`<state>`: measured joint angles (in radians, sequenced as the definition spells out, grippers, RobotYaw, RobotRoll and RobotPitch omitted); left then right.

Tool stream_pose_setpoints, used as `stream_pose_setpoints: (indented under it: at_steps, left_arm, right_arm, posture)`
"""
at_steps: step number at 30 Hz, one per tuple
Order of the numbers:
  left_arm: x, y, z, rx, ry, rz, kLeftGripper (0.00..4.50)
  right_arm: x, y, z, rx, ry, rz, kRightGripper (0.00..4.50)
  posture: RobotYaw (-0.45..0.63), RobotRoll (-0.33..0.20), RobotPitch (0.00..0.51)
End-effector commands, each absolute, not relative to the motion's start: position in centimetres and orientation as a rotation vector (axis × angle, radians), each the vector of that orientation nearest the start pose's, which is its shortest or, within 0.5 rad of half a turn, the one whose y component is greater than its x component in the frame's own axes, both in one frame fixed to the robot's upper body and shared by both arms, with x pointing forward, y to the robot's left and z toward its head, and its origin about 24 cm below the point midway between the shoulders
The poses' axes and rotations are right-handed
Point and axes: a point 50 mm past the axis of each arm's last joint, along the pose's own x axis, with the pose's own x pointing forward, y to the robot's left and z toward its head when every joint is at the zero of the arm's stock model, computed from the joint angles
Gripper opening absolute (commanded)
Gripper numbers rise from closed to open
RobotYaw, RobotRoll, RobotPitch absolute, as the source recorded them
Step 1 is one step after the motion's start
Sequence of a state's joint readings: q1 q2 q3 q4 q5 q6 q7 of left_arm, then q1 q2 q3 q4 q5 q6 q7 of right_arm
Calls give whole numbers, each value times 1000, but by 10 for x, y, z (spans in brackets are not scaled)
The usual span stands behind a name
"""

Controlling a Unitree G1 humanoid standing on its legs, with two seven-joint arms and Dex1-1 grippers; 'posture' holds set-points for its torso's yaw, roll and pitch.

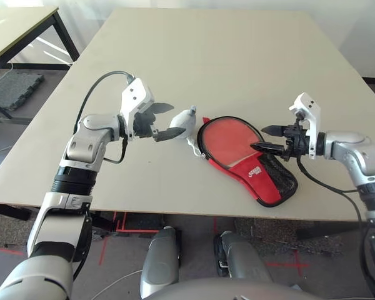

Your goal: Store the ping-pong paddle in its case and zip it.

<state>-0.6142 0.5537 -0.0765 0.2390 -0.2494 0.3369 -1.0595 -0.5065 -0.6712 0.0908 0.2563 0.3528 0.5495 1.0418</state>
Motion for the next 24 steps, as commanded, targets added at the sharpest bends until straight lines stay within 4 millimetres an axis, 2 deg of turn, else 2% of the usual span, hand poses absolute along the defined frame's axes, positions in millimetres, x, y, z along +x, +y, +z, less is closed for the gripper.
stream_pose_setpoints:
  at_steps: [1, 6, 10, 21, 24]
  left_arm:
    - [329, 181, 152, 281, 142, -1027, 4500]
    - [333, 174, 149, 269, 145, -1027, 4500]
    - [343, 166, 141, 296, 180, -959, 4500]
    - [360, 150, 126, 382, 280, -909, 4500]
    - [365, 149, 124, 415, 294, -888, 3877]
  right_arm:
    - [313, -214, 103, -150, 472, 957, 4485]
    - [312, -211, 92, -136, 502, 948, 4485]
    - [311, -213, 82, -132, 536, 912, 4485]
    - [308, -214, 76, -114, 546, 890, 4485]
    - [307, -213, 74, -112, 547, 887, 4500]
  posture:
    - [131, 0, 116]
    - [125, 0, 113]
    - [121, 0, 112]
    - [94, 0, 110]
    - [93, 0, 108]
